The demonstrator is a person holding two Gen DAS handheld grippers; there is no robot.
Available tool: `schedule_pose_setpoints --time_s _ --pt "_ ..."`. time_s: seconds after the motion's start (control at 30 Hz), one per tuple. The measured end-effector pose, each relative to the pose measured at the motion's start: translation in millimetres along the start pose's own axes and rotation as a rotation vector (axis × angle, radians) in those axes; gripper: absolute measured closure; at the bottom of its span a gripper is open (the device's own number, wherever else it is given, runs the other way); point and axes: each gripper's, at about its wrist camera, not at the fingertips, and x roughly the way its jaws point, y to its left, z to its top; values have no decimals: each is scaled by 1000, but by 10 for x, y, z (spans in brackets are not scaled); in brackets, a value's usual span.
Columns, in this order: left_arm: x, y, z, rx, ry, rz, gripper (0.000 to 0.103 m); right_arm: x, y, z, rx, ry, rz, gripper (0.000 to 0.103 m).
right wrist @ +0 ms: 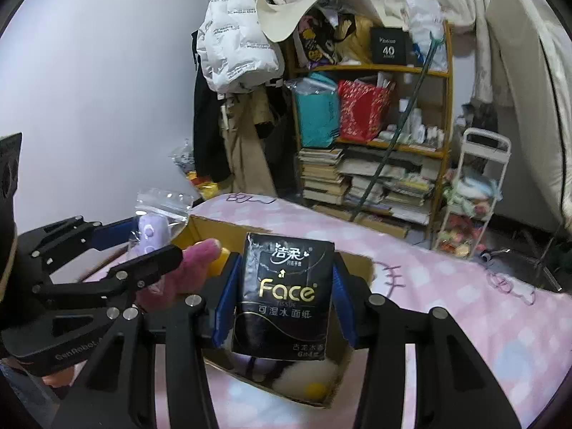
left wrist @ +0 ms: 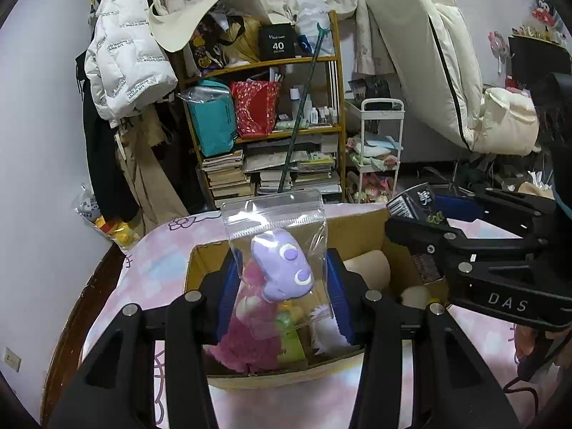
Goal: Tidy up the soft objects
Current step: 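Lower both items into the box and open both tools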
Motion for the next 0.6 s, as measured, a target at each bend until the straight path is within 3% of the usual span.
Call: schedule_pose_setpoints --time_s 0.17,0.33,0.4,0.53,0.6 --pt "43 74 -16 -27 16 -10 53 70 1 -40 14 19 16 52" --pt "-25 129 3 -33 -6 16 36 96 -37 -58 31 35 17 50" --pt "-53 159 7 -41 -11 22 34 85 -52 -39 37 32 22 43" --pt "-115 238 5 -63 -14 31 30 33 -58 -28 40 23 16 40" --pt "-147 271 0 -70 -13 38 28 -1 -62 -23 45 17 10 29"
